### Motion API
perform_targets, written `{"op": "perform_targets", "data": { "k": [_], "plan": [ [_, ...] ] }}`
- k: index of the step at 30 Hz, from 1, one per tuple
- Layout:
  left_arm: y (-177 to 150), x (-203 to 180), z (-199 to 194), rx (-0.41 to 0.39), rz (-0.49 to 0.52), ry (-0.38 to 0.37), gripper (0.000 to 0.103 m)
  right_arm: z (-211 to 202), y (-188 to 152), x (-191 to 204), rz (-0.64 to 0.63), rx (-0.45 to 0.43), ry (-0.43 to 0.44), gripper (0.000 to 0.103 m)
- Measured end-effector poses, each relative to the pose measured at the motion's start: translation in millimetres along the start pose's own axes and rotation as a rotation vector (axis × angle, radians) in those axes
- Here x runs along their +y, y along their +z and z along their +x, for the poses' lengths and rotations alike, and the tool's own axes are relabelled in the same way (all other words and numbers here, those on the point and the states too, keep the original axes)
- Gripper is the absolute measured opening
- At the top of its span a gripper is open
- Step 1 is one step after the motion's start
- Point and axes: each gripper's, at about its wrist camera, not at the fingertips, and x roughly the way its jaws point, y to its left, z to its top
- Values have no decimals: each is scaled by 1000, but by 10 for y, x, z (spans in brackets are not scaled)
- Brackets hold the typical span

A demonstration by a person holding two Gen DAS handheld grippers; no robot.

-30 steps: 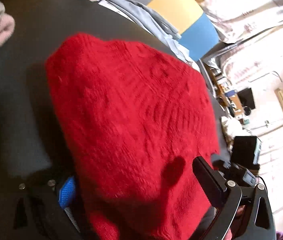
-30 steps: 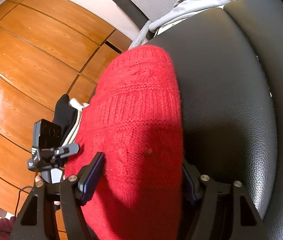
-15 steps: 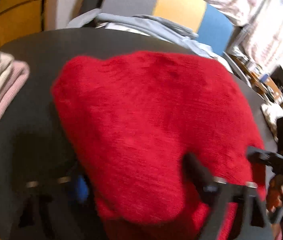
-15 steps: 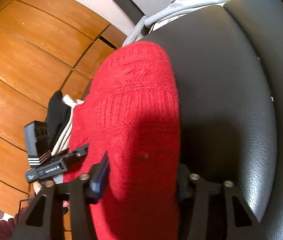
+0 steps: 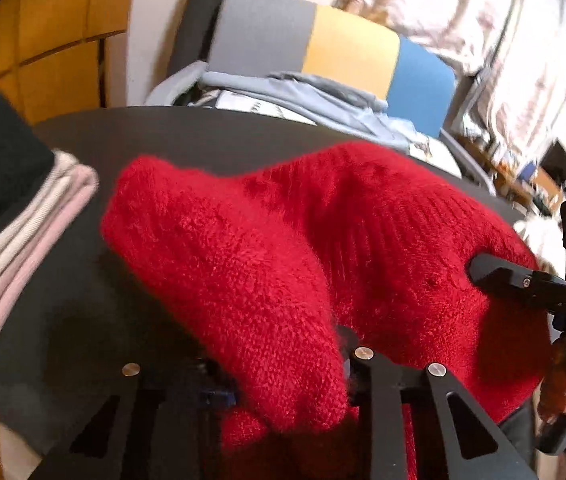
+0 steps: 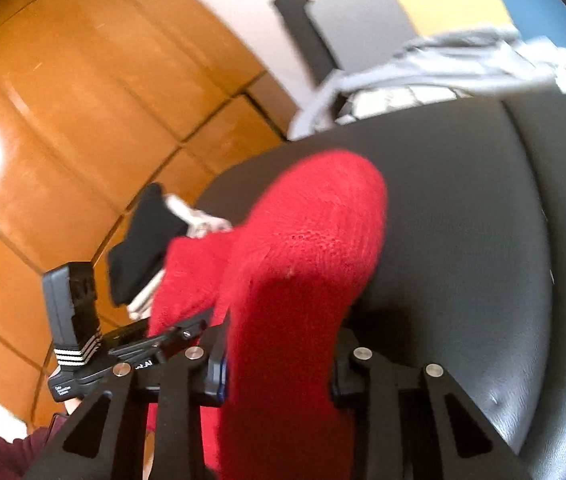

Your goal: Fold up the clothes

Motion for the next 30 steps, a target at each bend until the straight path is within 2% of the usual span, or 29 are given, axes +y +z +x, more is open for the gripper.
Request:
{"op": "perform_targets", "data": {
  "k": [5, 8, 12, 17, 19, 22, 23, 24, 27, 28, 30],
  "plan": [
    [78, 156, -419, -82, -24, 44, 31, 263, 443, 708, -136, 28, 139, 33],
    [300, 537, -625, -133, -54, 150, 31, 507, 840, 1152, -212, 34, 234, 33],
    [614, 1073, -895, -202, -95, 300, 31, 1050, 1466, 1910, -347, 27, 366, 33],
    [1007, 1743, -1233, -288, -146, 488, 32, 2023, 1953, 2528, -427, 85, 427, 33],
    [1165, 2011, -1368, -322, -167, 564, 32, 2482, 2002, 2600, -420, 134, 422, 33],
    [1044, 2485, -960, -213, -271, 589, 32, 3183, 1902, 2510, -408, 247, 332, 33],
    [952, 2630, -781, -168, -314, 588, 32, 3388, 1840, 2423, -401, 280, 281, 35],
    [861, 2717, -662, -152, -340, 587, 34, 3509, 1806, 2291, -342, 304, 297, 42],
    [646, 2788, -542, -220, -368, 571, 49, 3765, 1733, 1903, -156, 357, 377, 48],
    [635, 2788, -552, -235, -383, 556, 50, 3773, 1732, 1851, -143, 362, 388, 50],
    [613, 2788, -571, -266, -412, 524, 50, 3752, 1742, 1791, -152, 369, 394, 62]
  ]
}}
